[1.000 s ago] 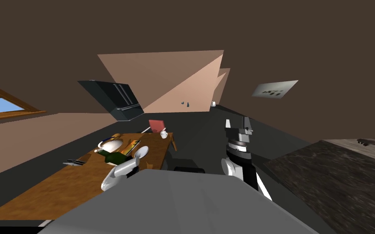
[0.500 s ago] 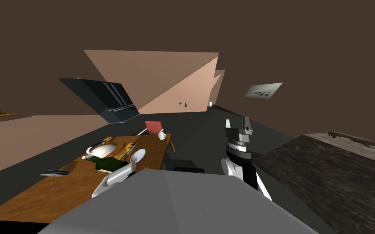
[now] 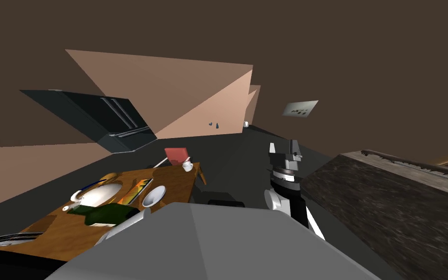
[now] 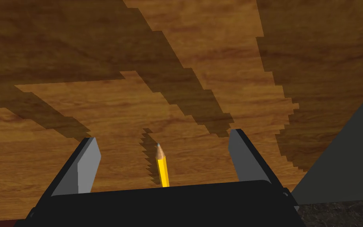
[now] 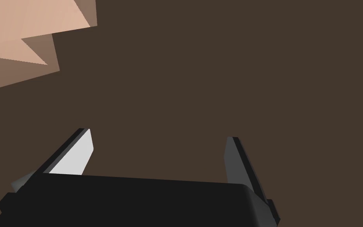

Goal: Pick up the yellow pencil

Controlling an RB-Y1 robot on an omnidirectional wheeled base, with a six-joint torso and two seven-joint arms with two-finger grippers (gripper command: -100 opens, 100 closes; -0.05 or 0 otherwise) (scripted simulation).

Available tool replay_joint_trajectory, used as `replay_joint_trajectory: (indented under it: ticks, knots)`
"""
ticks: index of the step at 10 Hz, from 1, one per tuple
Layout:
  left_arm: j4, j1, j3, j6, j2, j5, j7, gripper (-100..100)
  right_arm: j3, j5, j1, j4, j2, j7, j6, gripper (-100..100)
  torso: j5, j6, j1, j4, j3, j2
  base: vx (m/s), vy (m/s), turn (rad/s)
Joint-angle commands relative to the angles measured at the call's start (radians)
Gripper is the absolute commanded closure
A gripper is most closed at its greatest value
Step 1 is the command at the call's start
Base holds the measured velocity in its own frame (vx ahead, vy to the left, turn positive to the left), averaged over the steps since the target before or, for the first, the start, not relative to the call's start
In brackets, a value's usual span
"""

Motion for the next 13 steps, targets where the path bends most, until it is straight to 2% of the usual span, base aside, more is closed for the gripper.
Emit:
replay_joint_trajectory:
  ticks: [1,2,3,4,8,9,10,13]
  knots:
    - [0.003,0.049,-0.003,-0.032,0.008,0.040,0.006,-100,0.000,0.000,0.000,0.000,0.000,0.000,0.000,0,0.000,0.000,0.000,0.000,0.000,0.000,0.033,-0.007,-0.187]
    - [0.008,0.076,-0.005,-0.052,0.014,0.063,0.009,-100,0.000,0.000,0.000,0.000,0.000,0.000,0.000,0,0.000,0.000,0.000,0.000,0.000,0.000,0.038,-0.001,-0.169]
    - [-0.010,0.064,-0.001,-0.027,0.011,0.050,0.007,-100,0.000,0.000,0.000,0.000,0.000,0.000,0.000,0,0.000,0.000,0.000,0.000,0.000,0.000,0.017,0.003,-0.025]
    - [-0.011,0.067,-0.002,-0.030,0.011,0.052,0.009,100,0.000,0.000,0.000,0.000,0.000,0.000,0.000,0,0.000,0.000,0.000,0.000,0.000,0.001,0.000,0.000,0.000]
    - [-0.011,0.067,-0.002,-0.029,0.011,0.052,0.008,100,0.000,0.000,0.000,0.000,0.000,0.000,0.000,0,0.000,0.000,0.000,0.000,0.001,0.002,0.000,0.000,0.000]
    - [-0.011,0.067,-0.002,-0.029,0.011,0.052,0.008,0,0.000,0.000,0.000,0.000,0.000,0.000,0.000,0,0.000,0.000,0.000,0.000,0.001,0.002,0.000,0.000,0.000]
    - [-0.002,0.022,-0.001,-0.012,0.002,0.016,0.002,100,0.000,0.000,0.000,0.000,0.000,0.000,0.000,0,0.000,0.000,0.000,0.000,0.001,0.002,-0.028,0.009,0.240]
    - [-0.018,-0.059,0.005,0.048,-0.015,-0.055,-0.007,100,0.000,0.000,0.000,0.000,0.000,0.000,0.000,0,0.000,-0.001,0.000,0.001,0.002,0.005,-0.042,0.004,0.196]
